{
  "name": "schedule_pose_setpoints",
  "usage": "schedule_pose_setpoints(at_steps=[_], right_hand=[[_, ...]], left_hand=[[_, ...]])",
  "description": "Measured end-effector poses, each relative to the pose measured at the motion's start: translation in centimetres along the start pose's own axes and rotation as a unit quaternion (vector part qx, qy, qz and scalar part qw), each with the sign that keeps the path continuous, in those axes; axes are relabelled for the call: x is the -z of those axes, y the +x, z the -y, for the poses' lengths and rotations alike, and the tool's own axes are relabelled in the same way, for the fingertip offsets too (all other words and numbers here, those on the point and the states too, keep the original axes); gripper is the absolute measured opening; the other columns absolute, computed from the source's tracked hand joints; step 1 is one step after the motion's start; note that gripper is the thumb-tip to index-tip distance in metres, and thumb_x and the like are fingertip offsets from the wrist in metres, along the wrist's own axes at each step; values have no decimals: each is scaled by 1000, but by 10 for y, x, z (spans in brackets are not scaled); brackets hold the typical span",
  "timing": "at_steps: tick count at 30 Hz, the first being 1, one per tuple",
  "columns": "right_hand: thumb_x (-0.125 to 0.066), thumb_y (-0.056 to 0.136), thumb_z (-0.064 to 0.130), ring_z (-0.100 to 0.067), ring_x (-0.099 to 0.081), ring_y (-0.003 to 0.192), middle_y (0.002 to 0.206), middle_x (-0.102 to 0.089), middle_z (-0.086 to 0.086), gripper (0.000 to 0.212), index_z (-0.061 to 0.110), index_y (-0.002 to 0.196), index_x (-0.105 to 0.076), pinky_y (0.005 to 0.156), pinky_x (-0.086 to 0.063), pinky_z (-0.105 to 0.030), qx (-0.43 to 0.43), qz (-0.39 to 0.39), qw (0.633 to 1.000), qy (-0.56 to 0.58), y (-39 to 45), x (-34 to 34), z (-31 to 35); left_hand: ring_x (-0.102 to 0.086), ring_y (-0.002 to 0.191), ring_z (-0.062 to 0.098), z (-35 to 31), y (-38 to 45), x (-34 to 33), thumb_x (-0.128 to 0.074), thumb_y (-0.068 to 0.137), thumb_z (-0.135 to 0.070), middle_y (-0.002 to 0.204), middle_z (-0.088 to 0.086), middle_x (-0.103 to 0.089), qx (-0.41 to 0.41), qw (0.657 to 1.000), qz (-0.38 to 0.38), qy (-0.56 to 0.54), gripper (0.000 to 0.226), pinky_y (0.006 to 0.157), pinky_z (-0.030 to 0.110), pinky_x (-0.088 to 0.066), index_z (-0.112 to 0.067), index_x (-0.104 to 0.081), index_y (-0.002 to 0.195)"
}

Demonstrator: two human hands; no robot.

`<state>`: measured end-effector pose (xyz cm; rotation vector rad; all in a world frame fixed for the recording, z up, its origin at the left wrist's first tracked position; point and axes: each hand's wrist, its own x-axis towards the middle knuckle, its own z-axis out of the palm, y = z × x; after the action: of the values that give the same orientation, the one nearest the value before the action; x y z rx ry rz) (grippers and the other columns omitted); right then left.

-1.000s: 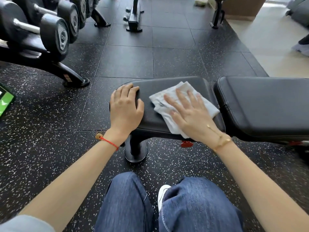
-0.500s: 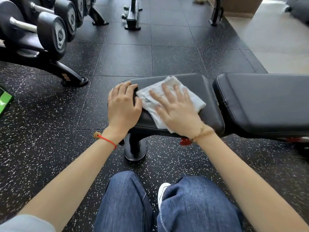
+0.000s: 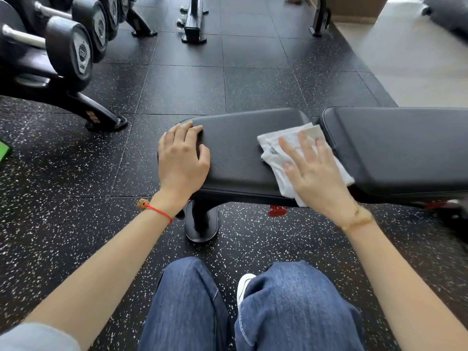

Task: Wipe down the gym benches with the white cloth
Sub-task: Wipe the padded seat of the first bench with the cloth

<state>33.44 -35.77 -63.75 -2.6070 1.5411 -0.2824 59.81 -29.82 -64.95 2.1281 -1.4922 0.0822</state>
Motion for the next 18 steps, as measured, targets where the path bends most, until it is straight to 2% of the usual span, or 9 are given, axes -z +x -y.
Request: schedule_pose_setpoints(at_steps=[3, 7, 11, 15, 18], right_hand=[[-13, 98, 55, -29, 1, 150, 164, -6, -1, 52, 51, 150, -14, 122, -1, -47, -7, 8, 999, 40, -17, 2, -2], [-23, 103, 46, -33, 1, 150, 165, -1, -4, 49, 47, 152, -15, 121, 0, -48, -52, 43, 997, 31, 41, 3, -4], [-23, 103, 45, -34, 3, 149, 165, 0, -5, 51, 45, 153, -13, 120, 2, -51, -67, 62, 996, -1, 81, 3, 9], [-17, 102, 47, -33, 2, 150, 165, -3, -6, 52, 45, 153, -6, 120, 5, -51, 16, 31, 998, -45, 28, -1, 26], [-6, 99, 52, -27, 5, 151, 165, -1, 0, 53, 49, 152, 0, 121, 6, -46, 63, 38, 997, -25, -11, 1, 25]], left_hand=[[-36, 139, 23, -1, 0, 0, -47, 93, -23, 147, 4, -47, -1, 1000, -4, 3, 44, 118, 42, -21, -15, -53, 136], [-36, 139, 23, -1, -1, -1, -47, 94, -23, 147, 4, -47, -1, 1000, -4, 1, 43, 118, 41, -21, -14, -53, 136], [-35, 139, 23, -2, -1, -1, -46, 93, -22, 147, 3, -47, 3, 1000, -5, 1, 43, 118, 41, -20, -15, -53, 136], [-35, 139, 23, -1, -1, -1, -47, 94, -22, 146, 4, -47, -4, 1000, -6, 1, 43, 118, 41, -20, -14, -53, 136], [-35, 139, 23, 0, -2, -1, -46, 94, -23, 147, 4, -47, -5, 1000, -6, 1, 43, 119, 40, -20, -14, -53, 136]])
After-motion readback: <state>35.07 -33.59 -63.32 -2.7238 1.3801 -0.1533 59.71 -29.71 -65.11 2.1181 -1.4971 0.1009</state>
